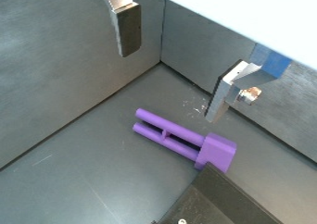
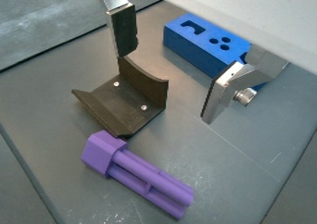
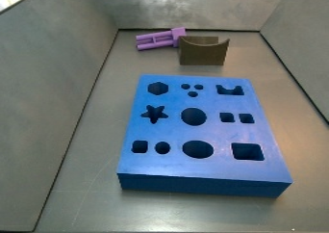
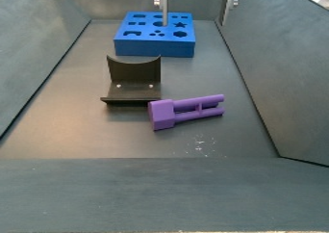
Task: Pick up the 3 prong object. Move up. Rotate the 3 prong object. Place the 3 prong object on the fixture. Regrasp the 3 prong object. Move to above the board. Insert the 3 prong object.
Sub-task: Pick up the 3 prong object.
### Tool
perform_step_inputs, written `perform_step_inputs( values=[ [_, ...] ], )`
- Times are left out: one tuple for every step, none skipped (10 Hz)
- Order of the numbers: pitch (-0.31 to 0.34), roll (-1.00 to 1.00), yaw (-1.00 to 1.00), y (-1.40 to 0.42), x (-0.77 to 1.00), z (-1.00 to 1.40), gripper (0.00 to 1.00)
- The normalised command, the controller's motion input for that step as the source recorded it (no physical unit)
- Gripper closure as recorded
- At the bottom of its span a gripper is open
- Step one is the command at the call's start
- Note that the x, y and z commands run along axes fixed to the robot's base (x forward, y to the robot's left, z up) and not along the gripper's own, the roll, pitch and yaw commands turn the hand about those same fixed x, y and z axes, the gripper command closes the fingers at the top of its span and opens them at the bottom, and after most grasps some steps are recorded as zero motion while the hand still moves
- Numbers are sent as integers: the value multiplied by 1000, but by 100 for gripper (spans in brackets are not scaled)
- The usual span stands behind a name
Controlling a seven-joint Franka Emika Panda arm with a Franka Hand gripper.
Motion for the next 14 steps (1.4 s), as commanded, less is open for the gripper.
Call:
perform_step_inputs(
  values=[
    [-20,0,-820,166,94,-260,0],
    [-20,0,-940,71,157,-257,0],
    [-14,0,-949,69,149,-269,0],
    [-14,0,-946,69,154,-289,0],
    [-11,0,-880,126,214,-320,0],
    [0,0,-837,166,186,-366,0],
    [0,0,-900,114,217,-351,0],
    [0,0,-906,109,209,-360,0],
    [0,0,-920,103,191,-363,0],
    [0,0,-917,106,189,-363,0],
    [0,0,-929,100,166,-380,0],
    [13,3,-883,146,111,-494,0],
    [34,9,-877,154,86,-506,0],
    [61,20,-880,154,43,-526,0]
  ],
)
